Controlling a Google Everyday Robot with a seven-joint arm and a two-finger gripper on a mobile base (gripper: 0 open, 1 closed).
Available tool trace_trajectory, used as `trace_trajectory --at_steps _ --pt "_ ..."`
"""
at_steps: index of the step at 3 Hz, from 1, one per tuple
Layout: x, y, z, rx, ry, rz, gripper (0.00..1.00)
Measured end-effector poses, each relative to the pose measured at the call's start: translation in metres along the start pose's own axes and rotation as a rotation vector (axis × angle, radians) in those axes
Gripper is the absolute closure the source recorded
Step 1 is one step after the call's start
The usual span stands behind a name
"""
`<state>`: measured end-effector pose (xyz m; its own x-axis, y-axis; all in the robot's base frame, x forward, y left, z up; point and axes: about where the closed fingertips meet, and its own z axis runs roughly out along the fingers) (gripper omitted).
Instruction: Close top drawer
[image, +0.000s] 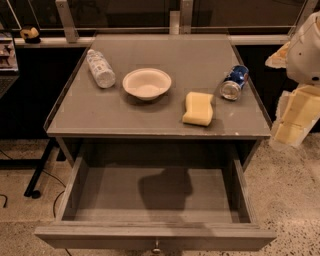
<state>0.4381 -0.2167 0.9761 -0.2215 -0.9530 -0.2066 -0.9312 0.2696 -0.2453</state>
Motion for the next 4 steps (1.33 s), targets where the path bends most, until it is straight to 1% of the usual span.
trace_trajectory --at_steps 1,2,3,4 --pt "0.000 0.000 0.000 0.000 0.000 0.000 0.00" --pt "-0.001 0.001 0.000 0.006 -0.016 0.004 0.00" --pt "0.002 0.007 0.010 0.015 -0.081 0.030 0.00" --pt "0.005 0.018 0.025 0.041 -0.162 0.090 0.00"
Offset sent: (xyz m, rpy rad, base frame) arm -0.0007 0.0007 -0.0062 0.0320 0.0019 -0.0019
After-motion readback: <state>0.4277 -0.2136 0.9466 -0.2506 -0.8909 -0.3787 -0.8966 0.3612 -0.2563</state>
